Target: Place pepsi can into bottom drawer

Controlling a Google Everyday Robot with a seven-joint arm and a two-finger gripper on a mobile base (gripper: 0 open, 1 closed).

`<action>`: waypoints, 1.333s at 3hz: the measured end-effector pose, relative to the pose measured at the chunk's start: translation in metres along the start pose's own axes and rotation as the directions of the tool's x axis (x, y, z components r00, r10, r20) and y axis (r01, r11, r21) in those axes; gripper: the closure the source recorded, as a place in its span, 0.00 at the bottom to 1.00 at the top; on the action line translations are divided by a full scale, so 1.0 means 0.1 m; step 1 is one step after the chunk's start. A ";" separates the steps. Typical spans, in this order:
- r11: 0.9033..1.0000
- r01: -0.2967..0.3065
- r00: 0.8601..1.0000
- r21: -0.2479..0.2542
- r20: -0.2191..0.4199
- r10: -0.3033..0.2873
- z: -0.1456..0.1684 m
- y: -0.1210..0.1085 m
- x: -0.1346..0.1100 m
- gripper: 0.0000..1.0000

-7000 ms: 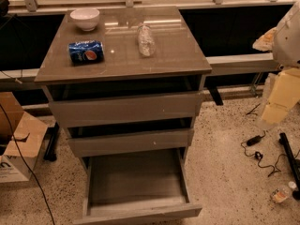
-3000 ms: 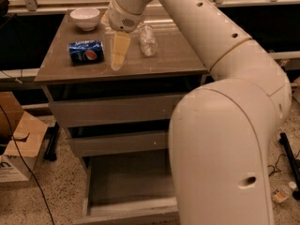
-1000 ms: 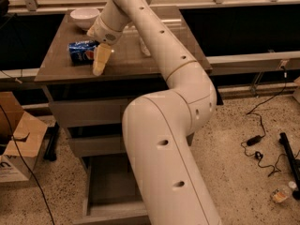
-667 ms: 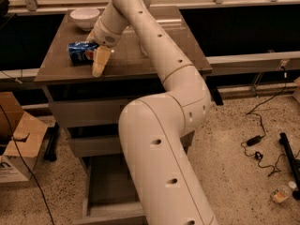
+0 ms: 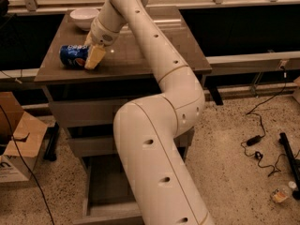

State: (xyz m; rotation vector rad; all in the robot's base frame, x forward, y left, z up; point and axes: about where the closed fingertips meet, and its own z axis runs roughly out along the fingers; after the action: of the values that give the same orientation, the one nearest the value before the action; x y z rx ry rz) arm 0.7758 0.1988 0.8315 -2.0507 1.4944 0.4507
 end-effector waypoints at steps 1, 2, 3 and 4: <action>1.000 0.000 1.000 0.000 0.000 0.000 -0.02 0.02 -0.01 0.91; 0.999 0.023 1.000 0.023 0.010 -0.023 -0.05 -0.04 -0.08 1.00; 0.998 0.048 0.999 0.042 -0.007 -0.048 -0.21 -0.04 -0.12 1.00; 0.997 0.060 0.998 0.046 -0.034 -0.058 -0.41 0.06 -0.15 1.00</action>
Offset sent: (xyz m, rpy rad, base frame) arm 0.0095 -0.0002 0.0358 0.0370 -0.0756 0.0146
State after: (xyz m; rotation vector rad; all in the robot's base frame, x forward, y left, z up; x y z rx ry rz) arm 0.7627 0.1839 0.8706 -2.0688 1.4458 0.3570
